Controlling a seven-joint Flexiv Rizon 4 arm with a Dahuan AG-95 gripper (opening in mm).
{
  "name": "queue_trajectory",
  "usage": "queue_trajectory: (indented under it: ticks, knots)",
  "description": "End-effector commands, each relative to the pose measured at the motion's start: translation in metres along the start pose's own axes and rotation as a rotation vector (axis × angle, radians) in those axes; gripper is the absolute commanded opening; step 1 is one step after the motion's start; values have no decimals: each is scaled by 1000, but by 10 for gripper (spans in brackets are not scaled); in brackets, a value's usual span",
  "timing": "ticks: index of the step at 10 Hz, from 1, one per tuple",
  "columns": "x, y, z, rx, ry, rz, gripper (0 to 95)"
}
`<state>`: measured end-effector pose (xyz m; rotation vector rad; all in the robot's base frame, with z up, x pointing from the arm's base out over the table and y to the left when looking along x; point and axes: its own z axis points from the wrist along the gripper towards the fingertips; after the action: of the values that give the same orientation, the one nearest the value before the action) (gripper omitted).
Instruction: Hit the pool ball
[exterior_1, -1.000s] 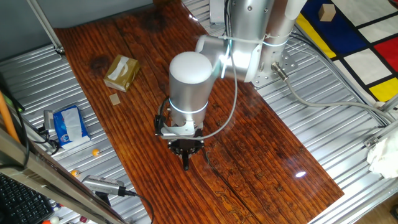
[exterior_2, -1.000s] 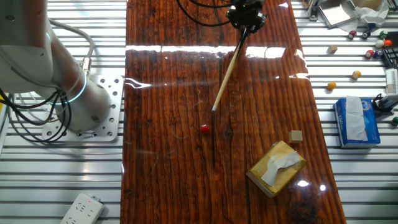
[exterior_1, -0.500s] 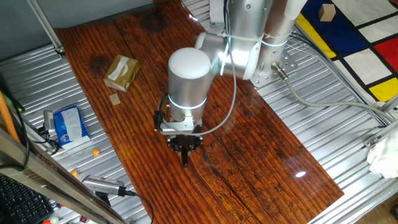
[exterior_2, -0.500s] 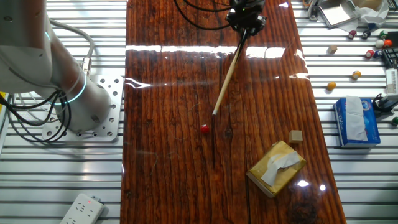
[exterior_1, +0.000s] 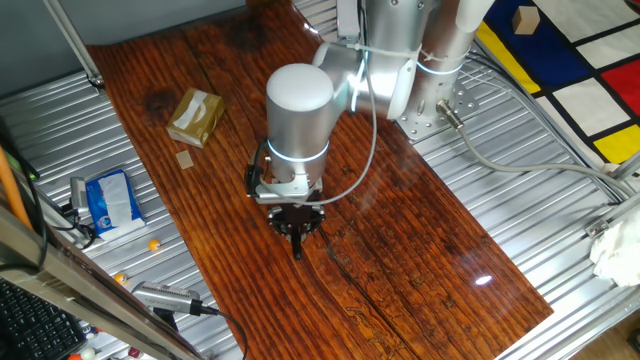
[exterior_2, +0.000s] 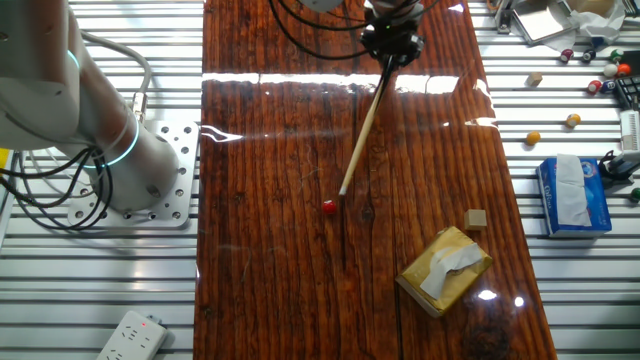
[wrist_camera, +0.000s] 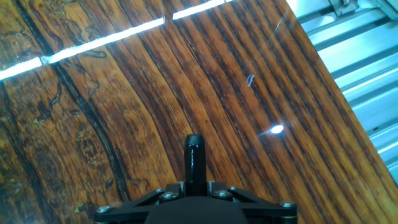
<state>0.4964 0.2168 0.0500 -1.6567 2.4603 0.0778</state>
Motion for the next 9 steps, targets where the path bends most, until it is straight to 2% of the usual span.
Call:
queue_trajectory:
  ticks: [1, 7, 9]
  knots:
    - [2, 2, 0, 3, 0, 5, 0]
    - [5, 7, 4, 2, -11, 16, 0]
    - [12, 6, 2, 1, -12, 1, 0]
